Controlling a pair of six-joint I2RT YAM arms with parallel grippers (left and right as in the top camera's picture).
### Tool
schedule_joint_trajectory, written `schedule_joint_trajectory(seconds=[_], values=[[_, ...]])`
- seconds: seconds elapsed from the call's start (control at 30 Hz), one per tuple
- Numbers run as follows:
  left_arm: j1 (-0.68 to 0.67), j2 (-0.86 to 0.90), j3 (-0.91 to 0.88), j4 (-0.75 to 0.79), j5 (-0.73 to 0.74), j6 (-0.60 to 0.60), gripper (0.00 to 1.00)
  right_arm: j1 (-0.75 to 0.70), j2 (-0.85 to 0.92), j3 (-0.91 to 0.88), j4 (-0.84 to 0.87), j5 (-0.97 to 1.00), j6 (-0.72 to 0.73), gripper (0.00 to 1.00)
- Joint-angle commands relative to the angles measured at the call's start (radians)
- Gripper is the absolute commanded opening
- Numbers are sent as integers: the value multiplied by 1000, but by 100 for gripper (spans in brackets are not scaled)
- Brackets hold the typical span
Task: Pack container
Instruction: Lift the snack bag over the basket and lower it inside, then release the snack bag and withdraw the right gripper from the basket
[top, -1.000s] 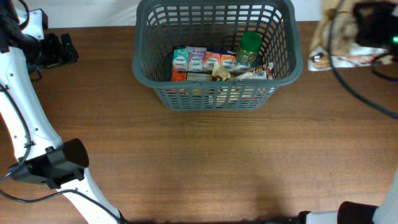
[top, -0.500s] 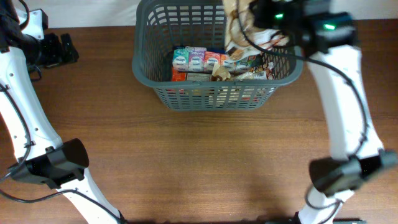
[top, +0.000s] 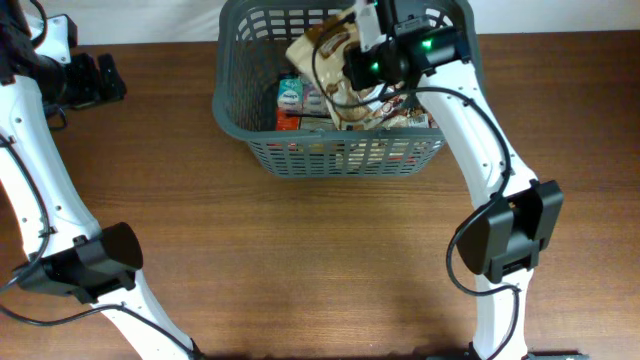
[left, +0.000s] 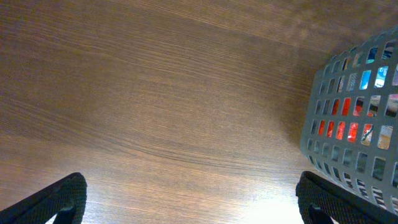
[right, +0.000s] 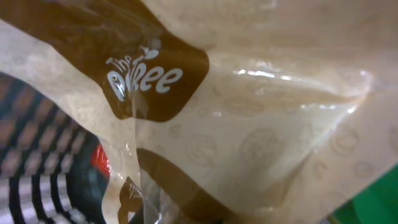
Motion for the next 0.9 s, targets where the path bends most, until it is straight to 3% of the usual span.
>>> schedule_joint_trajectory(seconds=[0.0, 0.1, 0.2, 0.57, 0.87], values=[[2, 8, -5, -2, -4, -13, 99, 4, 12, -1, -54, -127, -387, 4], [2, 8, -5, -2, -4, -13, 99, 5, 22, -1, -129, -210, -546, 4], [2, 8, -5, -2, -4, -13, 99, 7, 30, -1, -150, -283, -614, 4], [2, 8, -5, -2, -4, -13, 99, 68, 38, -1, -55, -304, -612, 4], [2, 8, -5, -2, -4, -13, 99, 112, 113, -1, -60, -180, -600, 4]])
